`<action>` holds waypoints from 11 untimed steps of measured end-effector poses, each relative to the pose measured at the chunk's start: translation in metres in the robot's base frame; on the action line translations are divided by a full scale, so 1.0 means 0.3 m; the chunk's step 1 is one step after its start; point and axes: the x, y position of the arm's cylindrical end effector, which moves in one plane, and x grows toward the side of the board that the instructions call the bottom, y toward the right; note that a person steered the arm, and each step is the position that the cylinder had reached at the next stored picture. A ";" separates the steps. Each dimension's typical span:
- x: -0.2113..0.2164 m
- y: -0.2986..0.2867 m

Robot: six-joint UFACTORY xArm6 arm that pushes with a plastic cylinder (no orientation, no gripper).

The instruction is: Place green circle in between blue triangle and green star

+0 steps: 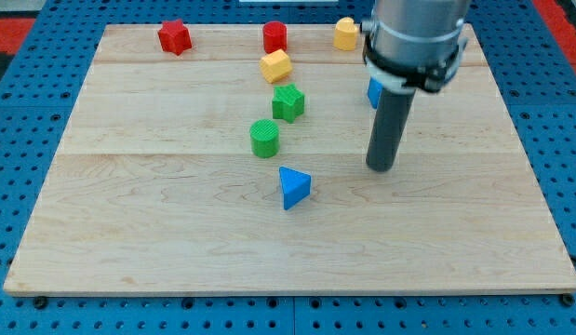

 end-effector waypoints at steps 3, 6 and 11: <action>0.303 -0.676; -0.152 -0.637; -0.208 -0.477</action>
